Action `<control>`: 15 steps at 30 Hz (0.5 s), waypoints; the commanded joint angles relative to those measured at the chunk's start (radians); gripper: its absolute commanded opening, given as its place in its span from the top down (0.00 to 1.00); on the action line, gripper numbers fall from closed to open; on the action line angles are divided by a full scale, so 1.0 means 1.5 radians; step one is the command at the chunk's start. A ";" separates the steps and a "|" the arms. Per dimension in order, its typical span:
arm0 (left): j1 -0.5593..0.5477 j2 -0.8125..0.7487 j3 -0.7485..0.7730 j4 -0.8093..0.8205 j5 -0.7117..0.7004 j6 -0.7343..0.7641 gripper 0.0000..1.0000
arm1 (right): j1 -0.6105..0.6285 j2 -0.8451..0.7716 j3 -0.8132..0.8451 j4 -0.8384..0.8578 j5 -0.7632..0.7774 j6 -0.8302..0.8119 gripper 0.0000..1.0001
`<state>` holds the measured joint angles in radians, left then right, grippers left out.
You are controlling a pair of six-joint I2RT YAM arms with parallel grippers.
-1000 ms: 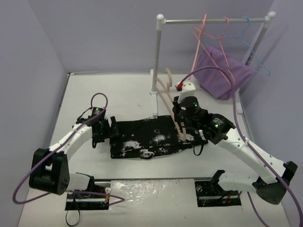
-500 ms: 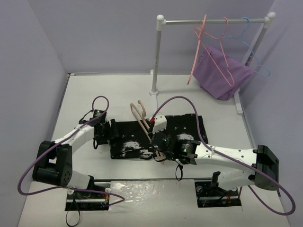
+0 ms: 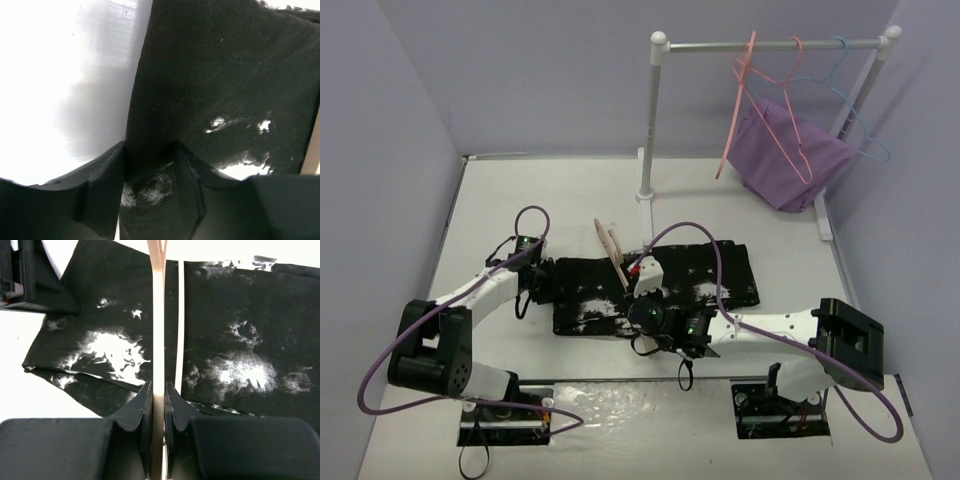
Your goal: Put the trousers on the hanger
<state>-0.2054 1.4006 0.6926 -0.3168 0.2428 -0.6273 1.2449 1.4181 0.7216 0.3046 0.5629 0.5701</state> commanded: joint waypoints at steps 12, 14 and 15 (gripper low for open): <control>-0.096 -0.134 0.176 0.034 0.132 -0.147 1.00 | 0.003 -0.031 0.011 0.002 0.046 0.056 1.00; -0.135 -0.117 0.195 0.058 0.121 -0.179 1.00 | 0.003 -0.045 0.006 -0.005 0.055 0.061 1.00; -0.150 -0.107 0.196 0.086 0.119 -0.198 1.00 | 0.003 -0.057 0.003 -0.007 0.059 0.062 1.00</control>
<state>-0.3486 1.2288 0.8863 -0.3607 0.3977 -0.7818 1.2446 1.4100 0.7218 0.2922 0.5865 0.6103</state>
